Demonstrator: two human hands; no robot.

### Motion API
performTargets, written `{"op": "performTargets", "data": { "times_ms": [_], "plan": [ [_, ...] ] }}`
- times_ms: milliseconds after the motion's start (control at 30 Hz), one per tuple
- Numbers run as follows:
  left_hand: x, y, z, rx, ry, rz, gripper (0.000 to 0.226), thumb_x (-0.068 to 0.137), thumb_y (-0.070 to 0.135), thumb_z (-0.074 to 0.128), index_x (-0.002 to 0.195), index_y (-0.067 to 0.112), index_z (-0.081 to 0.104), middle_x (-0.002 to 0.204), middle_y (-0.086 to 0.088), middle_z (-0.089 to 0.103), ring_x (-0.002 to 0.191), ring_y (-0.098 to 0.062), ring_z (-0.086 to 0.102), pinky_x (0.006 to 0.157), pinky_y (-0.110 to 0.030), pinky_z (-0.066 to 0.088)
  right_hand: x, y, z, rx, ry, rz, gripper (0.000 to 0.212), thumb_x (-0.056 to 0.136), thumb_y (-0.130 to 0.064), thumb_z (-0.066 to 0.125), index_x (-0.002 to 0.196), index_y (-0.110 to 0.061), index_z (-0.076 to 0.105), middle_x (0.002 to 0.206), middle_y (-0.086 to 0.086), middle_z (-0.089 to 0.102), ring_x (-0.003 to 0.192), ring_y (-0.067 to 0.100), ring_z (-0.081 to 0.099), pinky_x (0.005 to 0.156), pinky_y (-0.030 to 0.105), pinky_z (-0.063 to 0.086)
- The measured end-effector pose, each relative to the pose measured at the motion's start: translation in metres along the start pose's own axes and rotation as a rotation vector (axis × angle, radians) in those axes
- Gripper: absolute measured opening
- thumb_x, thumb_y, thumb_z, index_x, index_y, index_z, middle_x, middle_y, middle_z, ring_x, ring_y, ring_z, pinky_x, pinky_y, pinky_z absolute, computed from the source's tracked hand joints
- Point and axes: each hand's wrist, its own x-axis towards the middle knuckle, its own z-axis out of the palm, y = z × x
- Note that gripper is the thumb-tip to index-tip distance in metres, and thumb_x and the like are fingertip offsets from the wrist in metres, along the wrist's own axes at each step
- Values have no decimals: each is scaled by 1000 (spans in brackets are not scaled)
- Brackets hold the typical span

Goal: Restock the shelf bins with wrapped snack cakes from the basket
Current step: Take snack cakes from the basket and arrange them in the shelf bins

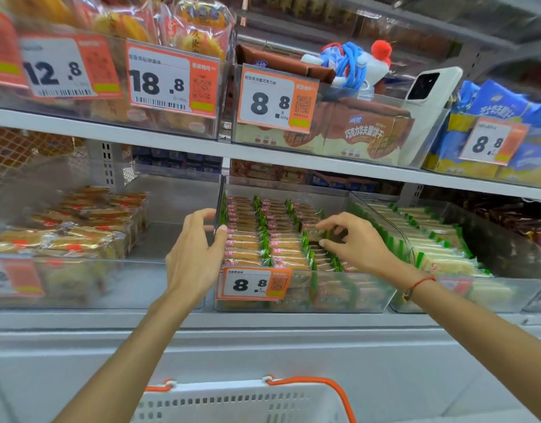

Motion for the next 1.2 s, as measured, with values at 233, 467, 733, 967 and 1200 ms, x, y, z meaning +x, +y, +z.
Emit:
{"op": "performTargets", "data": {
  "times_ms": [233, 467, 733, 967, 1200],
  "plan": [
    [-56, -13, -29, -104, 74, 303, 23, 88, 18, 65, 109, 26, 58, 105, 13, 55, 96, -7, 54, 82, -24, 43, -77, -44, 14, 82, -196, -150, 21, 83, -22, 72, 104, -22, 68, 92, -15, 61, 80, 4, 55, 70, 16, 42],
    [-136, -77, -29, 302, -397, 68, 22, 89, 34, 61, 110, 39, 57, 107, 15, 60, 103, -11, 56, 82, -32, 47, -149, -51, 104, -185, -873, -155, 34, 93, -34, 57, 126, -25, 55, 116, -4, 61, 107, 16, 55, 84, 30, 42],
    [-212, -189, -1, 700, -1205, -74, 42, 90, 23, 58, 132, 24, 50, 142, 8, 41, 128, -19, 42, 103, -35, 39, -224, -31, 216, -260, -1246, -105, 30, 95, -17, 51, 121, -8, 60, 120, 15, 60, 105, 34, 57, 83, 41, 48],
    [-265, -244, -4, 721, -1234, -155, 50, 90, 42, 60, 137, 35, 45, 152, 1, 24, 144, -22, 10, 113, -38, 26, -302, -9, 259, -594, -1268, -515, 37, 96, -14, 49, 133, -11, 49, 139, 13, 46, 129, 31, 38, 108, 52, 28],
    [-272, -245, 1, 709, -1155, -138, 23, 86, 39, 62, 108, 34, 63, 137, 2, 35, 133, -21, 20, 104, -38, 38, -320, -6, 265, -413, -1332, -349, 52, 96, -35, 51, 140, -11, 41, 143, 11, 39, 131, 30, 34, 107, 43, 35]
  ]
}}
